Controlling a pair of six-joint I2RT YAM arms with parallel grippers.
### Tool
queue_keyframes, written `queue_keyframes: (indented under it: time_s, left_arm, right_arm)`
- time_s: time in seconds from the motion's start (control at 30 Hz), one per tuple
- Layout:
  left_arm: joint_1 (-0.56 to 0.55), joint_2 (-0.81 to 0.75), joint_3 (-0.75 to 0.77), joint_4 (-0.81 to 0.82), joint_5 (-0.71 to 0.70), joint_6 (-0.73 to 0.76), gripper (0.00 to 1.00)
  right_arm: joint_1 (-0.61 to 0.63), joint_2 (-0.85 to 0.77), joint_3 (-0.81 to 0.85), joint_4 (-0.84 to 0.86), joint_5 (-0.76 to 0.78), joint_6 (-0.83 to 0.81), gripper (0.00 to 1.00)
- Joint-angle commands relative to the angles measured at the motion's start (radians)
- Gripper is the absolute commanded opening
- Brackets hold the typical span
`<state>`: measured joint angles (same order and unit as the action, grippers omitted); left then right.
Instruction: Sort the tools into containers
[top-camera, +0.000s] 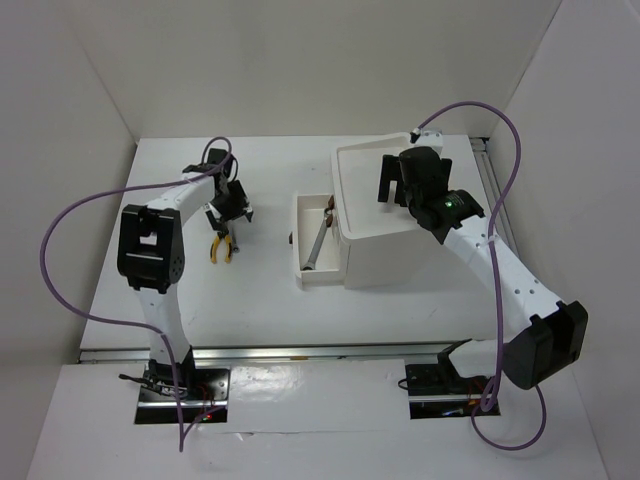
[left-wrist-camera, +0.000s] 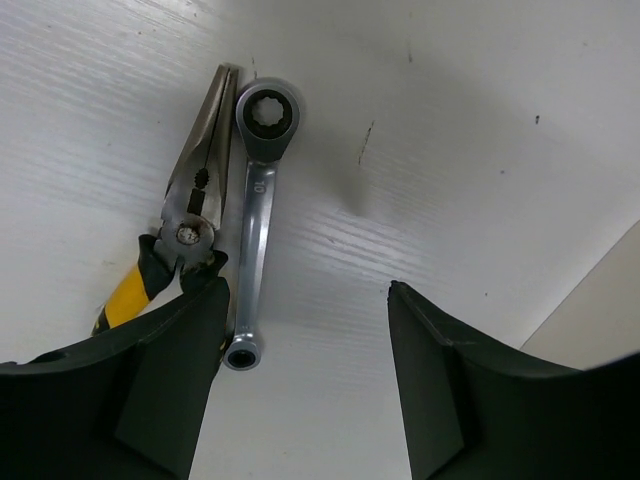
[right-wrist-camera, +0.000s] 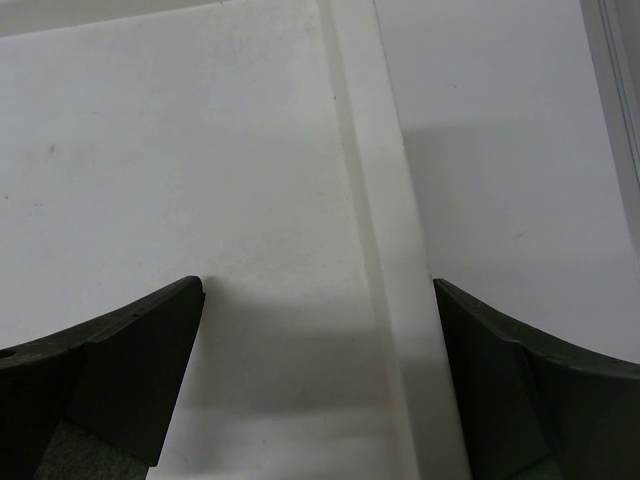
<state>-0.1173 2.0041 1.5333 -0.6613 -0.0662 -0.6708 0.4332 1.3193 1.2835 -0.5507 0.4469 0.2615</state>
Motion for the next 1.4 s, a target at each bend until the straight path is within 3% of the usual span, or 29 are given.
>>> queue_keyframes:
  time_s: [0.0,0.57,0.7,0.73,0.77,1.0,1.2,1.37]
  left_arm:
    - [-0.005,0.032,-0.002,0.017,0.029,-0.013,0.76]
    - [-0.015,0.102,0.007,-0.031,-0.096,-0.013,0.75]
    - [-0.015,0.142,0.007,-0.066,-0.096,-0.013,0.55]
    - [-0.015,0.153,0.007,-0.066,-0.096,-0.013,0.37]
    - [-0.015,0.153,0.007,-0.066,-0.096,-0.013,0.30]
    - [-0.033,0.193,0.018,-0.093,-0.086,0.036,0.00]
    - [-0.105,0.023,0.008,0.000,-0.020,0.091,0.00]
    - [-0.194,-0.296,-0.148,0.285,0.158,0.132,0.00]
  right_arm:
    - [0.015,0.023,-0.056,-0.149,-0.074,-0.016,1.00]
    - [0.015,0.005,-0.056,-0.149,-0.074,-0.016,1.00]
    - [0.015,0.004,-0.056,-0.149,-0.074,-0.016,1.00]
    - [0.015,0.004,-0.056,-0.149,-0.074,-0.016,1.00]
    - [0.015,0.004,-0.056,-0.149,-0.065,-0.016,1.00]
    - [0.015,-0.014,-0.056,-0.149,-0.065,-0.016,1.00]
    - [0.015,-0.014,-0.056,-0.149,-0.047,-0.007,1.00]
    - [0.015,-0.032,-0.056,-0.149,-0.037,-0.007,1.00]
